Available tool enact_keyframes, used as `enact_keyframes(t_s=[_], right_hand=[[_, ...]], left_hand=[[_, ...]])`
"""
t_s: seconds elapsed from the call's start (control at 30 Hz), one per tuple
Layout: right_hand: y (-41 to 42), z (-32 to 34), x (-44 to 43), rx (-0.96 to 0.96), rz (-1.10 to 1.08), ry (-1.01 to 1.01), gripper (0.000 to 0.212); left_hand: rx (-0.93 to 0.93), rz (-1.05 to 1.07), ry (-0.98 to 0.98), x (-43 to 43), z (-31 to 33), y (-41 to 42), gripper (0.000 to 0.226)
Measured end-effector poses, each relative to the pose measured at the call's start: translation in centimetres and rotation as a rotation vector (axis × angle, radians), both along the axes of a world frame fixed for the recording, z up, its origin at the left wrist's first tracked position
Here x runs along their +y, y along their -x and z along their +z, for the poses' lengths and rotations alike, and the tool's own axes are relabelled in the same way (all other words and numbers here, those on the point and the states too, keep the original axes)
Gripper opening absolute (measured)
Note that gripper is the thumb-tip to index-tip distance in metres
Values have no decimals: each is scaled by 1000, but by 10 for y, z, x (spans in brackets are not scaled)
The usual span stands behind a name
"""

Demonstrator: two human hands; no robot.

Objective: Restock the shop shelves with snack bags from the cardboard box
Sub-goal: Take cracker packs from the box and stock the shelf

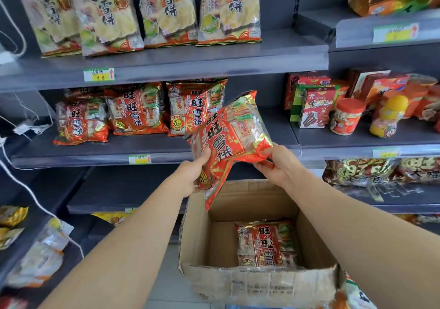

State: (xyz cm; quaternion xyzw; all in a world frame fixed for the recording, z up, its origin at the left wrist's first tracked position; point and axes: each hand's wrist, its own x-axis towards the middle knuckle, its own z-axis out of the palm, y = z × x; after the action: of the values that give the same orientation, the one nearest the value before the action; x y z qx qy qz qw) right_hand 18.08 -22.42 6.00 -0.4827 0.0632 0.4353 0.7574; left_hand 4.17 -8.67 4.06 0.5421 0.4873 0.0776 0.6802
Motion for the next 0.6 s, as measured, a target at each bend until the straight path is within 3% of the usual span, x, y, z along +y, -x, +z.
enact_keyframes(t_s=[0.1, 0.23, 0.33, 0.43, 0.6], right_hand=[[-9, -2, 15, -31, 43, -29, 51], [-28, -2, 35, -220, 159, 129, 60], [-46, -4, 50, -308, 194, 226, 46], [-66, -10, 62, -248, 132, 236, 11], [-100, -32, 81, -383, 189, 350, 50]], left_hand=[[-68, 16, 41, 22, -3, -11, 56], [-107, 44, -7, 53, -7, -34, 54], [-119, 53, -62, 78, -12, -55, 53], [-122, 37, -134, 97, -19, -79, 50], [-124, 5, -237, 112, -24, -120, 43]])
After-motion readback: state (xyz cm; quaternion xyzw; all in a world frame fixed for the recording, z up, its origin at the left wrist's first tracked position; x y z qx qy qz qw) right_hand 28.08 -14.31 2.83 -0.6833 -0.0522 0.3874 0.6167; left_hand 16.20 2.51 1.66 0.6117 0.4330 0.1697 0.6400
